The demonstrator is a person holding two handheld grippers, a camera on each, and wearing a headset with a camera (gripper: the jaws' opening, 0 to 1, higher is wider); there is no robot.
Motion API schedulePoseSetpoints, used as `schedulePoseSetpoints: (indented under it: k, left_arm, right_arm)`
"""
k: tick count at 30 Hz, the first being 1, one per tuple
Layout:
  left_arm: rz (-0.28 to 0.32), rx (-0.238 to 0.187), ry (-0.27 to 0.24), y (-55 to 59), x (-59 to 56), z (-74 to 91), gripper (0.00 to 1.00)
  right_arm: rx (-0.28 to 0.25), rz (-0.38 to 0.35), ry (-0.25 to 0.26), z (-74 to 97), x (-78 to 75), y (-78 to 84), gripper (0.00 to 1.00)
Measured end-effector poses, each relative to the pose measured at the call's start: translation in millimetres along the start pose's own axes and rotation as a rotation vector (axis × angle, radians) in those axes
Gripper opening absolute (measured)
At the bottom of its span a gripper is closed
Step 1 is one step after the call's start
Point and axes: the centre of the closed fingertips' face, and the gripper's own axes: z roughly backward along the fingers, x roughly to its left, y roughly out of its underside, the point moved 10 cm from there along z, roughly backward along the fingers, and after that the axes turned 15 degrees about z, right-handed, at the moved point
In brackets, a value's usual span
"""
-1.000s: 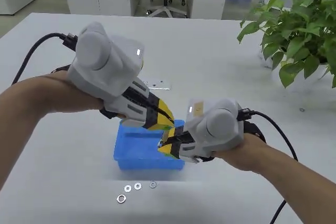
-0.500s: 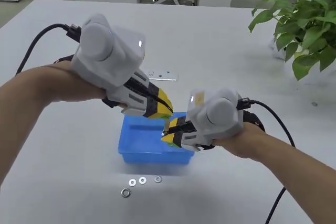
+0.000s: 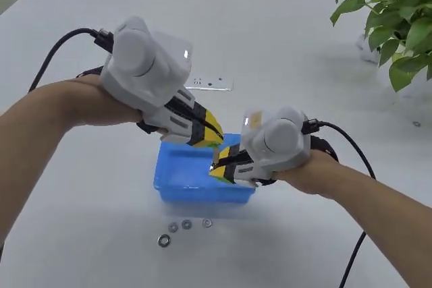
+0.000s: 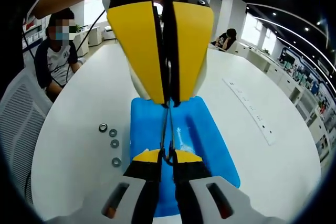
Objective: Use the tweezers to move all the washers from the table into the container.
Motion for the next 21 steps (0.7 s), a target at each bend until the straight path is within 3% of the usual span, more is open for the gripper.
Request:
schedulePoseSetpoints:
  k: [11,21]
  left_arm:
    - [0.018,0.005,0.004,9.8,7.1,-6.0,0.05]
    - [0.017,0.008,0.004,11.4,7.8,-8.6,0.05]
  right_arm:
    - [0.012,-0.008,-0.017,-9.9,-1.5,8.1,0.1]
    - [0.019,-0.011,-0.026,-12.2,-0.8,10.0,0.1]
